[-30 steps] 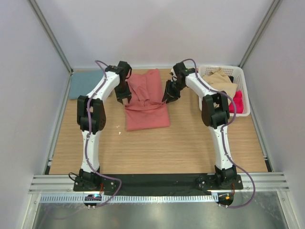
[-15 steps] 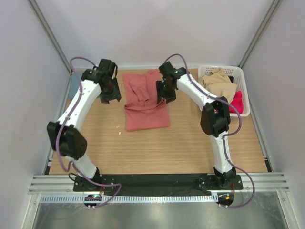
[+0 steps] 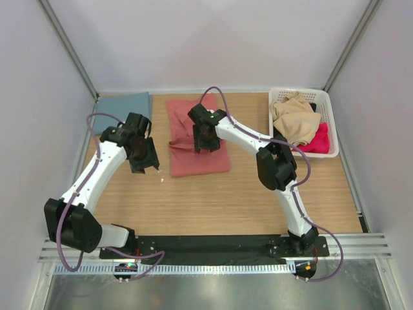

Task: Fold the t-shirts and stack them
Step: Fold the tshirt

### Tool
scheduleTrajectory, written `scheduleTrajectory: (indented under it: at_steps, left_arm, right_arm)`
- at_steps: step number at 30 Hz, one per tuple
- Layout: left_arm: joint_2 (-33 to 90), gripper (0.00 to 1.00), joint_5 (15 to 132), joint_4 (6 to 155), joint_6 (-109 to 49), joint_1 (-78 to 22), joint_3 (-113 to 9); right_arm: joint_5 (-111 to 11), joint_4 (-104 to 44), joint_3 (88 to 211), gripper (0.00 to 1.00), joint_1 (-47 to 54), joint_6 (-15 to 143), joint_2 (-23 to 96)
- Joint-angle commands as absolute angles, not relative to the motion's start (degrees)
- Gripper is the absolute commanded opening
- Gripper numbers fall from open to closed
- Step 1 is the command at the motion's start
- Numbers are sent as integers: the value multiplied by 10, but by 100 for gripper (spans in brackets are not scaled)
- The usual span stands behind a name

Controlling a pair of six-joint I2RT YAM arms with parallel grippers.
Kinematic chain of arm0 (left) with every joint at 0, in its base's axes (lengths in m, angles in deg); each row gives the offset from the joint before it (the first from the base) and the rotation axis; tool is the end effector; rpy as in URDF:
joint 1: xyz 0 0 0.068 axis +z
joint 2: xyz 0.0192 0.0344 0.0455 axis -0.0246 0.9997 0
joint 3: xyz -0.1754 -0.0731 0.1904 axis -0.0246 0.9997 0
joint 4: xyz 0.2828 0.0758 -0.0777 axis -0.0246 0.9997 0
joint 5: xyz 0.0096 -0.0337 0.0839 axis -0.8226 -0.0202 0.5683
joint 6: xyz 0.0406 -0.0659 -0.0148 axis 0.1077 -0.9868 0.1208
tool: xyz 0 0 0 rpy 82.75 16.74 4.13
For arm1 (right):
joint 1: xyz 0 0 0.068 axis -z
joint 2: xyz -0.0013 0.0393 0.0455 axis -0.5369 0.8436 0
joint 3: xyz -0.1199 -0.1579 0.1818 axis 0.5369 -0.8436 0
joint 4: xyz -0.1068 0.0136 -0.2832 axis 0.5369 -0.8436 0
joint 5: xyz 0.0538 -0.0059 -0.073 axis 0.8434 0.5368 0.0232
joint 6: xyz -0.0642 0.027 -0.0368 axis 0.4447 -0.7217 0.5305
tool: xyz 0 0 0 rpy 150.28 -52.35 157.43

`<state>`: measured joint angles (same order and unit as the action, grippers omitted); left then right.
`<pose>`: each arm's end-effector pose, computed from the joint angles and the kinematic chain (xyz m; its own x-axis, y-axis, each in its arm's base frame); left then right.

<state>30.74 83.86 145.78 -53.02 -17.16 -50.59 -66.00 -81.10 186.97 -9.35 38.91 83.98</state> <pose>0.2955 -0.0804 0.2577 -0.8918 -0.3434 -0.2944 -0.3084 0.9378 -0.1597 0.4023 0.3473 0.1710 -0.9081 -0.1138 -0.4030 -0.1665 0.9812 0.0979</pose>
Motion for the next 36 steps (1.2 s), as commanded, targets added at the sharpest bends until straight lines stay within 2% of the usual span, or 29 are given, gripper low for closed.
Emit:
scheduleTrajectory:
  at_steps: [1,13,26,32,36]
  left_arm:
    - [270,52,825,1443,-539,-171,-506]
    - [235,51,819,1454,-549,-171,-474]
    - [262,50,756,1418,-550,-171,-481]
    - [380,49,664,1336,-529,-170,-515]
    - [483,41,618,1302,-527,-166,-576]
  right_arm:
    - [-691,-778,1905,56,-89,384,868]
    - [-739,-761,2004,56,-73,410,937]
    - [-689,-751,2142,57,-18,448,1013]
    - [-657,-759,2082,57,12,456,908]
    - [-563,-742,1976,58,43,467,835]
